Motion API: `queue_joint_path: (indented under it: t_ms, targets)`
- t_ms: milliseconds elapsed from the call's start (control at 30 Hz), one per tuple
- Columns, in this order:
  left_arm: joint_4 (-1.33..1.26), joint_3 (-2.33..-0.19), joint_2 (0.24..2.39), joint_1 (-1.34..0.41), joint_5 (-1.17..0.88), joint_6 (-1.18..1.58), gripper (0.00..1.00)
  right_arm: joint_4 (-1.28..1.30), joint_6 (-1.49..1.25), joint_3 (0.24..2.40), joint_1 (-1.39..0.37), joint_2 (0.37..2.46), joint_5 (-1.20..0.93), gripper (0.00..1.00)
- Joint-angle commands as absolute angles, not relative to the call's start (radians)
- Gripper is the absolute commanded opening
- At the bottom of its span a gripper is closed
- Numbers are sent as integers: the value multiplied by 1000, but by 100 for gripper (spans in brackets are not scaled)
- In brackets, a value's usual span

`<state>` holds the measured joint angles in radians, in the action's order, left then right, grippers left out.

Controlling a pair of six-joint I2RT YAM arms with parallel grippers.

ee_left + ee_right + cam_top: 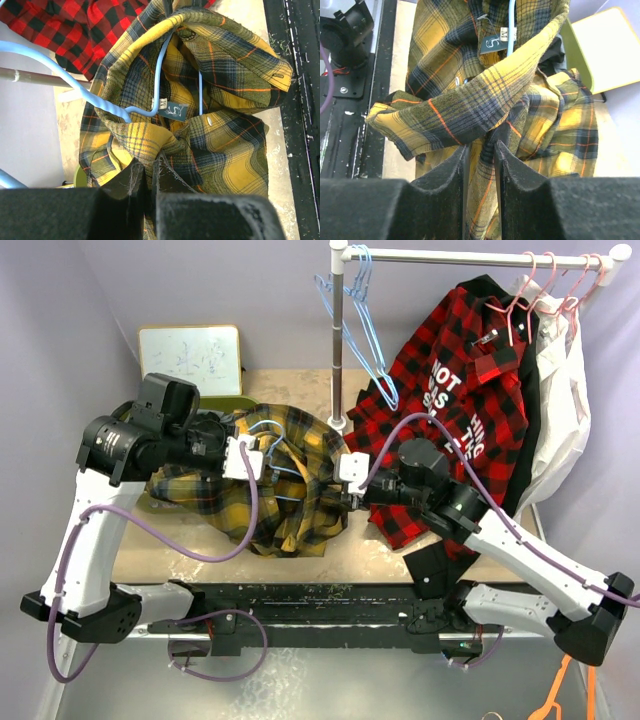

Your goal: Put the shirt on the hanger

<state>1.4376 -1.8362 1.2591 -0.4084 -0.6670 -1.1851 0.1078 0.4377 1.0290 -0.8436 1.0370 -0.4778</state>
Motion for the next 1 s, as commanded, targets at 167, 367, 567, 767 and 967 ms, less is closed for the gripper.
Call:
queue_joint_path:
  t_ms: [167, 367, 567, 767, 967]
  targets:
    - [1433, -1896, 1283, -417, -768, -1213, 0, 55, 372, 1068, -831, 1092, -586, 31]
    - [1439, -1914, 1294, -419, -790, -1212, 0, 34, 340, 1070, -826, 1109, -581, 35]
    - [1434, -1921, 1305, -417, -791, -1212, 0, 4, 329, 1076, -801, 1118, -572, 17]
    - [1425, -1923, 1321, -417, -804, -1206, 0, -29, 274, 1106, -801, 1154, -630, 17]
    - [1421, -1930, 1335, -418, -810, -1203, 0, -74, 227, 1126, -800, 1186, -670, 16]
